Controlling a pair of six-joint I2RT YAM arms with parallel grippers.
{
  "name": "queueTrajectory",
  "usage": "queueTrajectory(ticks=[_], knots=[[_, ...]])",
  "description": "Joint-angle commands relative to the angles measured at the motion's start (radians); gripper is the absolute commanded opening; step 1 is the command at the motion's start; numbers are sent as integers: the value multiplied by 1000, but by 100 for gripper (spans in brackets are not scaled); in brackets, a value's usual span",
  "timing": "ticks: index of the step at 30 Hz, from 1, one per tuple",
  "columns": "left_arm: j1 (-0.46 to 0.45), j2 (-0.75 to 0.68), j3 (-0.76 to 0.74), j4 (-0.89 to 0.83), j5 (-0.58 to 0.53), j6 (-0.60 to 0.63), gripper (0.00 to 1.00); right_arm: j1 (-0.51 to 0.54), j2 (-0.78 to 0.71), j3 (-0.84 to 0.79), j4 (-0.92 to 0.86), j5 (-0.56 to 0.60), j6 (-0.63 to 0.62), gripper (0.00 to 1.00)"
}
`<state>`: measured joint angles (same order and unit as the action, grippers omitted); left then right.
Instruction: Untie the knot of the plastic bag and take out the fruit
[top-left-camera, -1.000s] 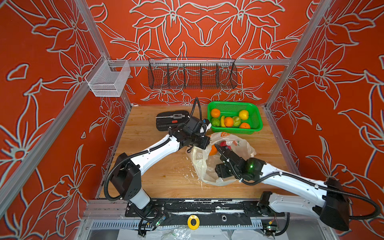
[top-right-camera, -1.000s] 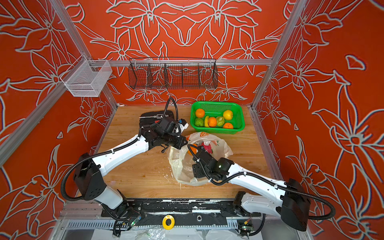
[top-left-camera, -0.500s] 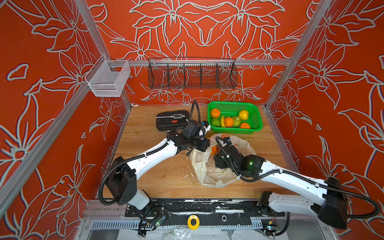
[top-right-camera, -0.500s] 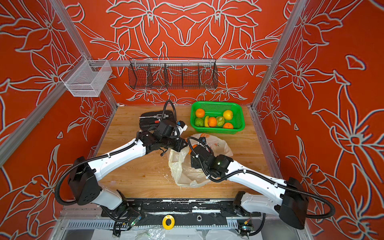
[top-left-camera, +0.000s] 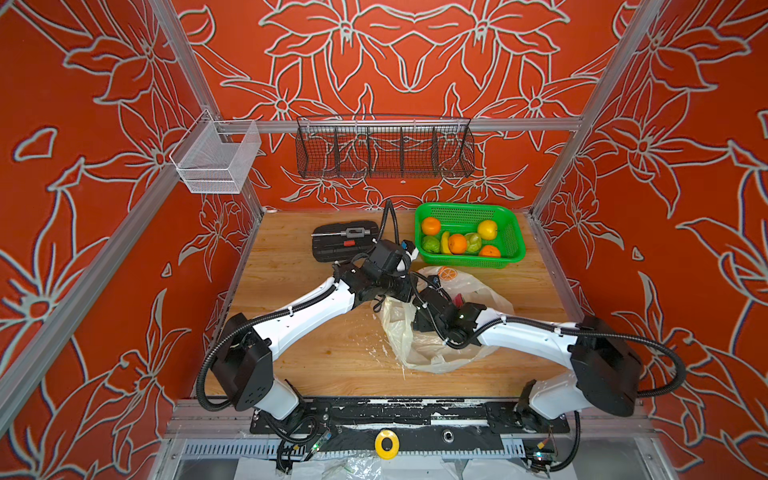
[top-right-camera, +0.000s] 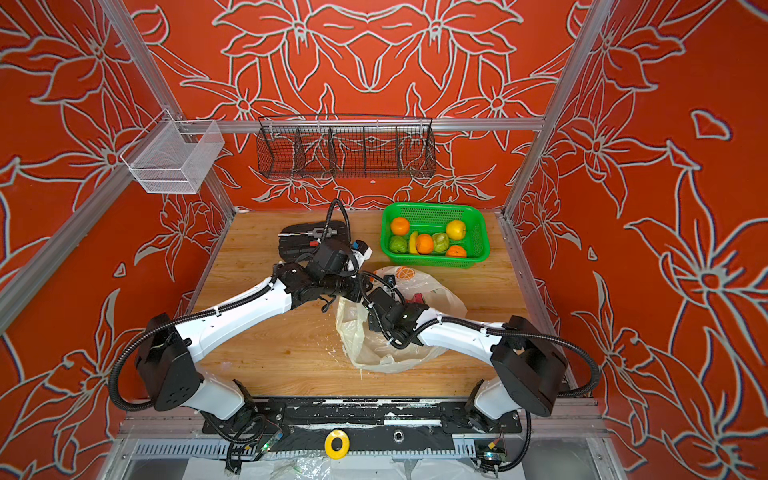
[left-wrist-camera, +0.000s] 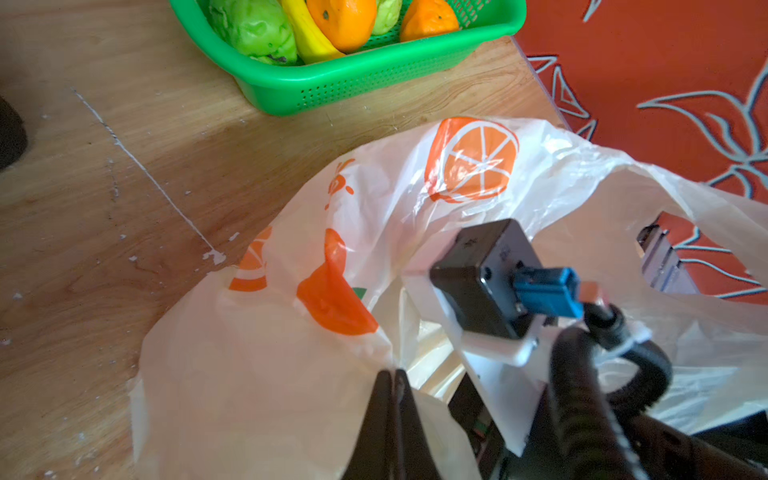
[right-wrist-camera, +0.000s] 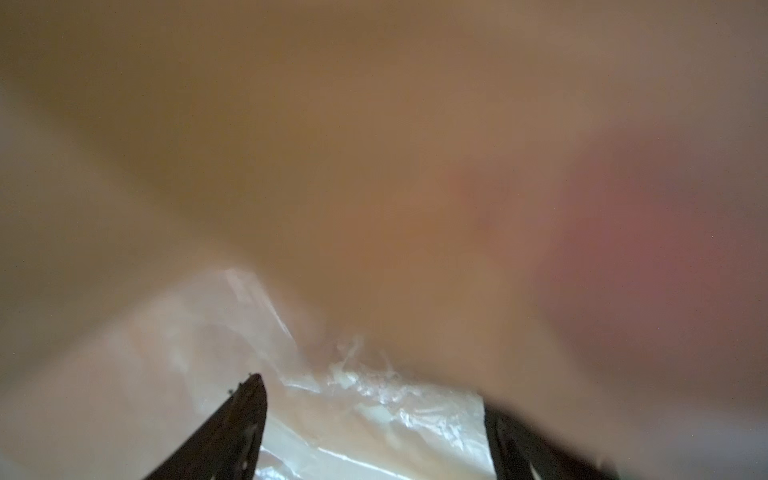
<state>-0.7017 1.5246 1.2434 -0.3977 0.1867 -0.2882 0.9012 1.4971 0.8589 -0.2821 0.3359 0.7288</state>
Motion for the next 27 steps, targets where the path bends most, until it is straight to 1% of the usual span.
queueTrajectory(ticks=[1, 5, 10, 18, 20, 24, 27], knots=[[-4, -45, -8, 0, -77, -20, 0, -16, 39, 44, 28, 8, -18, 83], [-2, -66, -24, 16, -98, -16, 0, -30, 80, 66, 43, 22, -30, 86], [-2, -60, -16, 9, -87, -11, 0, -55, 144, 111, 30, 43, -23, 91], [-2, -52, -10, 3, -82, -3, 0, -96, 238, 136, 83, 1, -29, 93], [-2, -49, -9, 3, -75, -3, 0, -109, 258, 135, 111, -14, -35, 93], [-2, -40, -7, 3, -60, -6, 0, -130, 294, 147, 139, -40, -54, 89], [-3, -30, 3, -9, -58, -3, 0, -138, 309, 166, 114, -41, -58, 83]])
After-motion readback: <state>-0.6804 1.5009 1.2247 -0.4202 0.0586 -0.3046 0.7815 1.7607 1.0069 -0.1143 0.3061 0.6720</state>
